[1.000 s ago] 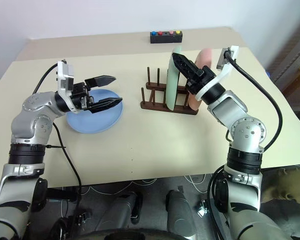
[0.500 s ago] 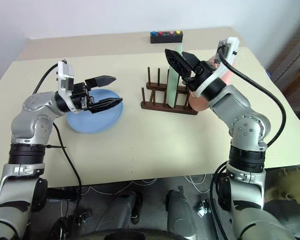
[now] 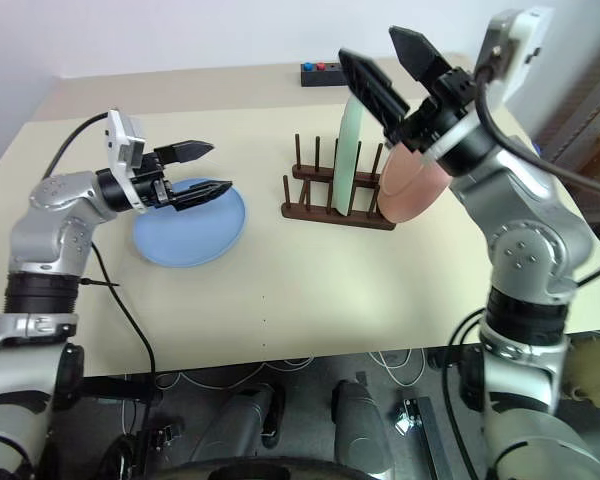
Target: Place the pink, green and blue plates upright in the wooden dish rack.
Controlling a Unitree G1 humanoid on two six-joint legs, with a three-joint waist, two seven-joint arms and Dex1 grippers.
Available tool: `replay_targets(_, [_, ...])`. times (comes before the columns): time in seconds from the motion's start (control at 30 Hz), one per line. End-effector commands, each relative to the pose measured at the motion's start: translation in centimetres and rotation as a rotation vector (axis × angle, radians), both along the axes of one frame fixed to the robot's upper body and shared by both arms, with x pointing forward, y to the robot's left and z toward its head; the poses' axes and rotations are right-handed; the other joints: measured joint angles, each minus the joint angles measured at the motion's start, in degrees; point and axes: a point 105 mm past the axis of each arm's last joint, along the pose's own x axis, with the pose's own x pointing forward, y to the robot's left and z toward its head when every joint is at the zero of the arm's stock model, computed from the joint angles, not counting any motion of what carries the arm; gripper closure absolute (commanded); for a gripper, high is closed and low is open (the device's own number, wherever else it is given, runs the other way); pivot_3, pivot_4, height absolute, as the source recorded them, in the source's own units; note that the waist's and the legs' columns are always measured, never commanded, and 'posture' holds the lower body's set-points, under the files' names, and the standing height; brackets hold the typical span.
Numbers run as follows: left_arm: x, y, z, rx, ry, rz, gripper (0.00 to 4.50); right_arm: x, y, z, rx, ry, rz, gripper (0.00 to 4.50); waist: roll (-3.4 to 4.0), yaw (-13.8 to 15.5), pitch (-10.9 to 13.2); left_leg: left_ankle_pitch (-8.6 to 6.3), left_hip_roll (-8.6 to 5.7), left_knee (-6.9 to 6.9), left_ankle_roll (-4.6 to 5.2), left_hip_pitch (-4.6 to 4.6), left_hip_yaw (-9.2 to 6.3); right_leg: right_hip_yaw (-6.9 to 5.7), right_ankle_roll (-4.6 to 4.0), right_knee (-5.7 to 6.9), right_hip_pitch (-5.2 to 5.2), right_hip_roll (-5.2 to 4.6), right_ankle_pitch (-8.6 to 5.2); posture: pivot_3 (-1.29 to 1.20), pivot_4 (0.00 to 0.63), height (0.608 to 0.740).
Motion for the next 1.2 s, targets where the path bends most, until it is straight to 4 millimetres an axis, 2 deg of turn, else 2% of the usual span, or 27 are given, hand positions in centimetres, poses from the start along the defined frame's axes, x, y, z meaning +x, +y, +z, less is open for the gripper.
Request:
replay_targets(0.03, [1.2,2.5,0.7,0.037,0.022,0.124,0.0,-1.9,1.0,-1.9,-0.154,0.0,0.127,0.05,0.0,0.06,0.0,0.0,0.0,0.02,0.0,0.01,0.0,0.0,0.0,0.01,0.02,-0.01,0.0,0.0,0.15,0.74])
replay_targets(0.17, [2.5,5.9,-0.5,0.144,0.049,0.306,0.0,-2.5,1.0,-3.4,-0.254,0.042,0.195,0.05,-0.02,0.11,0.02,0.0,-0.02,0.03,0.0,0.0,0.0,-0.01,0.0,0.0,0.03,-0.03,0.0,0.0,0.15,0.74])
replay_targets(0.23, [2.8,8.9,-1.1,0.189,0.099,0.449,0.0,-2.9,0.7,-3.3,-0.256,0.055,0.236,0.05,-0.08,0.15,0.05,0.0,-0.01,0.03,0.0,0.0,-0.02,-0.03,0.0,0.01,0.03,-0.04,0.0,0.0,0.15,0.74])
replay_targets(0.3, [2.6,11.1,-1.6,0.183,0.193,0.542,0.0,-2.9,0.5,-3.2,-0.256,0.073,0.249,0.05,-0.14,-0.07,0.08,0.0,0.0,0.01,0.0,0.0,-0.03,-0.03,0.0,0.0,0.02,-0.07,0.0,0.0,0.15,0.74])
replay_targets(0.4, [2.0,12.9,-3.7,0.255,0.327,0.65,0.0,-2.5,0.5,-3.4,-0.255,0.078,0.243,0.05,-0.19,0.07,0.11,0.0,0.0,0.0,0.0,-0.01,-0.05,-0.05,0.01,0.0,0.01,-0.05,0.0,0.0,0.15,0.74])
replay_targets(0.47, [1.5,13.1,-4.7,0.225,0.438,0.667,0.0,-2.3,0.6,-3.4,-0.249,0.079,0.238,0.05,-0.2,0.32,0.11,0.0,-0.02,0.01,0.0,-0.01,-0.05,-0.05,0.01,0.01,0.02,-0.06,0.0,0.0,0.15,0.74])
replay_targets(0.53, [1.5,13.0,-4.8,0.144,0.521,0.692,0.0,-2.2,0.6,-3.4,-0.247,0.082,0.234,0.05,-0.28,0.4,0.14,0.0,-0.04,0.03,0.0,-0.02,-0.06,-0.07,0.01,0.0,0.04,-0.07,-0.01,0.0,0.15,0.74])
replay_targets(0.7, [1.0,11.5,-5.3,0.15,0.677,0.655,0.0,-1.9,0.6,-3.5,-0.242,0.087,0.226,0.05,-0.47,0.31,0.15,-0.01,-0.05,0.08,-0.01,-0.1,-0.22,-0.19,0.01,0.0,0.04,-0.09,-0.01,0.0,0.15,0.74])
replay_targets(0.9, [1.4,10.6,-4.6,0.11,0.767,0.638,0.0,-1.7,1.0,-3.8,-0.235,0.088,0.218,0.05,-0.48,0.17,0.15,0.0,-0.04,0.06,-0.02,-0.1,-0.23,-0.19,0.01,0.03,0.01,-0.07,-0.01,0.0,0.15,0.74])
replay_targets(0.97, [1.4,10.3,-4.3,0.047,0.826,0.646,0.0,-1.6,1.0,-3.8,-0.233,0.086,0.209,0.05,-0.48,0.15,0.15,0.0,-0.04,0.04,-0.02,-0.1,-0.21,-0.19,0.01,0.01,0.01,-0.06,-0.01,0.0,0.15,0.74])
replay_targets(1.1, [0.9,9.6,-4.6,-0.031,0.937,0.607,0.0,-1.5,0.9,-3.8,-0.228,0.081,0.191,0.05,-0.49,0.09,0.16,0.0,-0.06,0.04,-0.02,-0.1,-0.2,-0.2,0.06,0.03,0.01,-0.06,-0.04,0.0,0.15,0.74])
replay_targets(1.2, [0.7,10.1,-5.1,-0.002,0.961,0.639,0.0,-1.5,0.8,-3.8,-0.228,0.083,0.186,0.05,-0.49,0.09,0.16,0.0,-0.06,0.04,-0.02,-0.09,-0.2,-0.2,0.06,0.04,0.0,-0.06,-0.04,0.0,0.15,0.74])
